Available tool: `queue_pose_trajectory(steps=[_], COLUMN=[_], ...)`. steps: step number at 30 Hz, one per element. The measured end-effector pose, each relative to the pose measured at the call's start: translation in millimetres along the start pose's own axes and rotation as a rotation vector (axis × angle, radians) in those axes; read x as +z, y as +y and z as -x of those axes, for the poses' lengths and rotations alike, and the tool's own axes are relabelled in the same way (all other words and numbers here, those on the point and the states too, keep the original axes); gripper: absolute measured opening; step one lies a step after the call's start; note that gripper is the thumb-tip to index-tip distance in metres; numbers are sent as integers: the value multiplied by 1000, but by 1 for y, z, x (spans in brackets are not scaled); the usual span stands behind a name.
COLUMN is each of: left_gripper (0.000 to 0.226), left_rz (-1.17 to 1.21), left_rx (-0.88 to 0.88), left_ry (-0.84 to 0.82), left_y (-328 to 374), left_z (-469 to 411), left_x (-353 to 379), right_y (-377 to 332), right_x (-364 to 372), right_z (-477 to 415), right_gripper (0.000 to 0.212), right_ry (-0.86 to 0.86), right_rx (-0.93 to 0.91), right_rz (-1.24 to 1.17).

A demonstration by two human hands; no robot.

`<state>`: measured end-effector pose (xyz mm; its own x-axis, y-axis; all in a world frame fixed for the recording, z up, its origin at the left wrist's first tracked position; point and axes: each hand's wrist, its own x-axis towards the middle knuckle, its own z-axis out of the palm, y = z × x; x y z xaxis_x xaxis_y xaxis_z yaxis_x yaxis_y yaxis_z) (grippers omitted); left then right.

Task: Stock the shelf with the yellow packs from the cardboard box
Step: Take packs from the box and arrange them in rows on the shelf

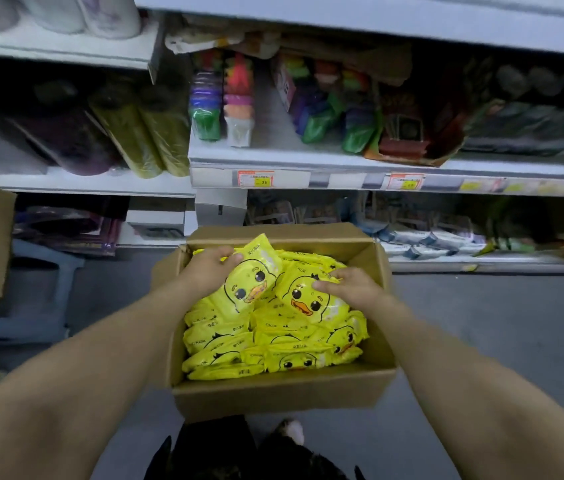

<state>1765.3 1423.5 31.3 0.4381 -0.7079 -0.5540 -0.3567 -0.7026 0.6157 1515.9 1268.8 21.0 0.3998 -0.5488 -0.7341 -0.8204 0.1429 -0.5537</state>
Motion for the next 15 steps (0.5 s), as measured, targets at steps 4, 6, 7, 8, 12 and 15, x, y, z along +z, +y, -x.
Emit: queue_pose_trajectory(steps=[4,6,7,8,12,15], left_gripper=[43,45,51,63,55,39], left_rz=[146,273,320,337,500,697], left_rx=[15,2,13,10,40,40], left_ry=[28,-12,-29,-32,36,92], left_y=[29,43,50,58,98,126], left_z=[27,42,50,58,84,94], left_x=[-21,-34,-41,-49,-78,-101], right_y=[-23,-24,-20,-23,-76,-100], right_x=[-23,-37,-46,-54,-74,-89], right_z=[34,39,34,33,94,112], right_gripper=[86,100,111,120,90,35], right_ry=[-1,17,5,8,55,12], right_rx=[-72,-137,-173,-203,-267,-302], right_rz=[74,103,91,73,15,-160])
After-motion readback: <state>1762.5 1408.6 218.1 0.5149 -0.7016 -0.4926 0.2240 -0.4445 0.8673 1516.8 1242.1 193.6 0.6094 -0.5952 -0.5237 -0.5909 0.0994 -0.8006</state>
